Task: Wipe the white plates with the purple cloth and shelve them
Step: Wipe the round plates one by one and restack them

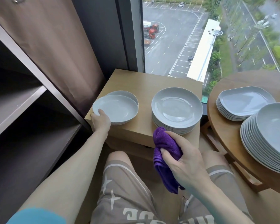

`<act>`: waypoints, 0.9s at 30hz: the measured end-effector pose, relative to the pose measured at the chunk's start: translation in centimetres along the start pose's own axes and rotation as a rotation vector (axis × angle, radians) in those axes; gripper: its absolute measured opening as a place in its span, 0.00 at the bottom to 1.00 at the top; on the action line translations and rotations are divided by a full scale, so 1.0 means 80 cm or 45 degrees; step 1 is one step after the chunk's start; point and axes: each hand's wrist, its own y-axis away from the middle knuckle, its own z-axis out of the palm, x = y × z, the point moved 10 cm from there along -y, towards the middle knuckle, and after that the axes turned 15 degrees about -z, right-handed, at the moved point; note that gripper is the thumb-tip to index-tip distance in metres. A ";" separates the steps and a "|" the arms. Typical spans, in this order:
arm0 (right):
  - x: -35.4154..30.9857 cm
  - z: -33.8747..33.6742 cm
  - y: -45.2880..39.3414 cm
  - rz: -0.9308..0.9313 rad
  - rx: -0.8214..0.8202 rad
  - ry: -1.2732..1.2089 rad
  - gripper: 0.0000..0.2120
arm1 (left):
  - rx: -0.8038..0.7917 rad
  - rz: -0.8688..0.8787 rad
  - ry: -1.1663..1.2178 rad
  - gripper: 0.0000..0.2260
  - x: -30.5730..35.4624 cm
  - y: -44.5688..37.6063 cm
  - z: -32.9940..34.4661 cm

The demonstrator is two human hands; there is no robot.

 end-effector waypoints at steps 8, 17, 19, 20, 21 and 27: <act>0.013 -0.018 -0.004 0.054 0.064 -0.115 0.20 | 0.021 -0.061 -0.401 0.33 -0.017 -0.019 0.012; 0.029 -0.032 0.006 0.102 0.105 -0.215 0.18 | 0.052 -0.057 -0.361 0.33 -0.020 0.011 0.001; 0.033 -0.034 0.006 0.114 0.126 -0.231 0.18 | 0.097 0.133 -0.254 0.24 -0.013 0.054 0.001; 0.034 -0.037 0.006 0.113 0.135 -0.230 0.17 | 0.025 0.224 -0.243 0.20 -0.013 0.078 0.015; 0.036 -0.039 0.005 0.113 0.141 -0.224 0.17 | -0.096 0.281 -0.277 0.16 -0.017 0.100 0.038; 0.055 -0.060 0.010 0.166 0.211 -0.196 0.18 | -0.603 0.305 -0.514 0.35 -0.031 0.194 0.163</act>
